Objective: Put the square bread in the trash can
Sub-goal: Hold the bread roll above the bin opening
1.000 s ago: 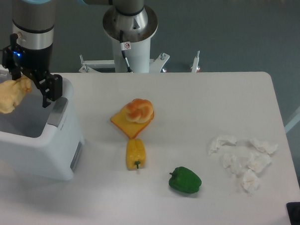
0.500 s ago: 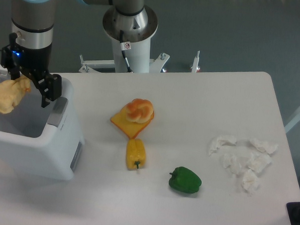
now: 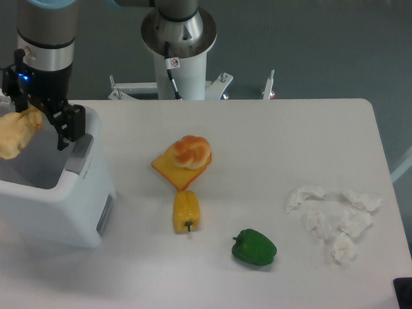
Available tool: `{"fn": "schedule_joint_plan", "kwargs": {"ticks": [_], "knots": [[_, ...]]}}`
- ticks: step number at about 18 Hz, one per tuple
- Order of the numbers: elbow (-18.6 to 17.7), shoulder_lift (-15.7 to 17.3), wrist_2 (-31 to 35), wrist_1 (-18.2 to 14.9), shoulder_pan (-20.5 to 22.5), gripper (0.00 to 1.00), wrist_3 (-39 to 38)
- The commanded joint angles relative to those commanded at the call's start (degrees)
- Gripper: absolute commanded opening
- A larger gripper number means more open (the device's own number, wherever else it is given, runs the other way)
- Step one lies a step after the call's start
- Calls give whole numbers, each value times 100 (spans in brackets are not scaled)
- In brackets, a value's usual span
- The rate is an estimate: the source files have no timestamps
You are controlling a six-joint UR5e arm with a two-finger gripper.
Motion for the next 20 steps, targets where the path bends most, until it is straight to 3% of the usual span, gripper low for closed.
{"fn": "schedule_joint_plan", "kwargs": {"ticks": [20], "knots": [[-176, 44, 0, -44, -88, 100, 35]]}}
